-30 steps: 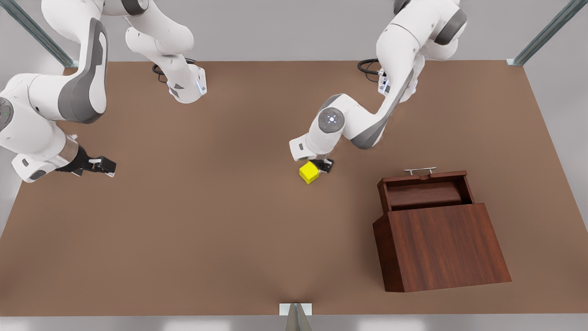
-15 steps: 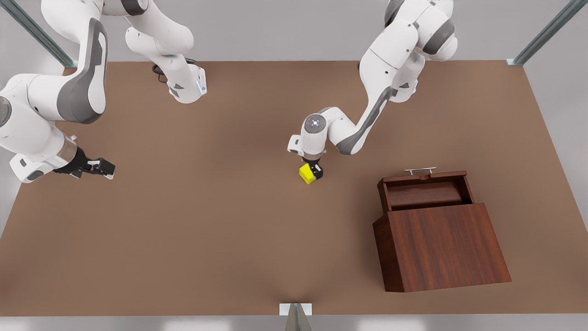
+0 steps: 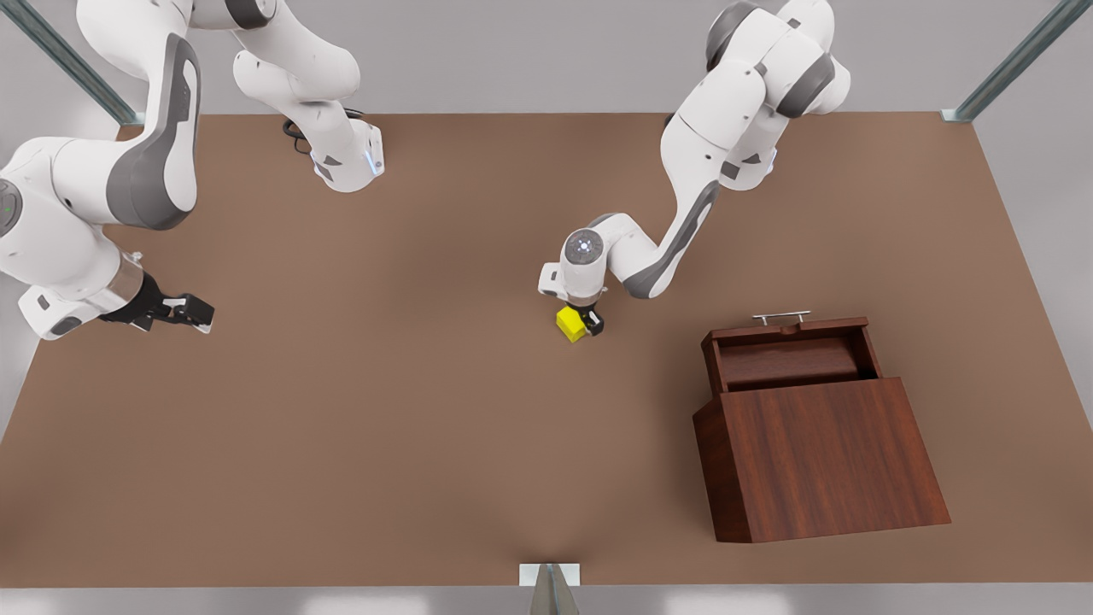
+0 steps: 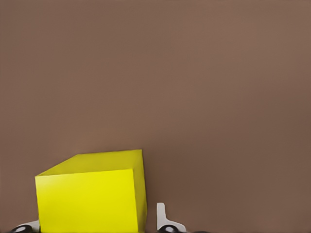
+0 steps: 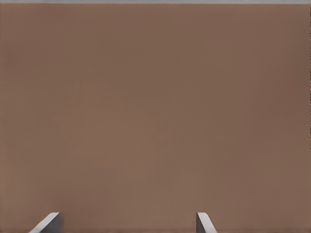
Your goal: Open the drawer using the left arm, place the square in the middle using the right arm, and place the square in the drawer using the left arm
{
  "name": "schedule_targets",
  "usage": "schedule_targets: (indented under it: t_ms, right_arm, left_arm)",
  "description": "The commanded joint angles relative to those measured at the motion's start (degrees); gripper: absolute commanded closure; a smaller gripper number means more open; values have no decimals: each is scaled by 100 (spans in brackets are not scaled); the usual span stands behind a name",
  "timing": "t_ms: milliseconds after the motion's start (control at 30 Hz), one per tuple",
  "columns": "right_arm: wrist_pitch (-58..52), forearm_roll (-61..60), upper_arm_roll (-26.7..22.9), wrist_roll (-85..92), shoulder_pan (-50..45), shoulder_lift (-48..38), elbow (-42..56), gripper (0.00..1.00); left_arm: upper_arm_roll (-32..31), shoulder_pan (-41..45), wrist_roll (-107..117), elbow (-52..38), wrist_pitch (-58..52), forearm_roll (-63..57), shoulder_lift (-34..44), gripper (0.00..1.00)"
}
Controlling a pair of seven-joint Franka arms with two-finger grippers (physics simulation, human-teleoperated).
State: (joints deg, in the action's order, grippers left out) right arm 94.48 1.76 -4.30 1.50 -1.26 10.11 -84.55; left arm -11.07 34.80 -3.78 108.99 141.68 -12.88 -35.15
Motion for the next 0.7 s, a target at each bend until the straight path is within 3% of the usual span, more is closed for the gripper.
schedule_targets:
  t_ms: [0, 300, 367, 500, 667]
  right_arm:
    - [0, -1, 0, 0, 3, 0, 0, 0]
    - [0, -1, 0, 9, 12, 0, 9, 0]
    - [0, -1, 0, 9, 12, 0, 18, 0]
    - [0, -1, 0, 9, 3, 0, 18, 0]
    - [0, -1, 0, 0, 3, 0, 18, 0]
  left_arm:
    - [0, 0, 0, 0, 9, -4, -1, 32]
    - [0, -18, 106, -79, -193, -4, 245, 33]
    - [9, -26, 211, -88, -421, 76, 667, 31]
    - [35, -35, 167, -387, -1872, 787, 1801, 30]
    - [1318, -44, -1959, -668, -3129, 1631, 2364, 30]
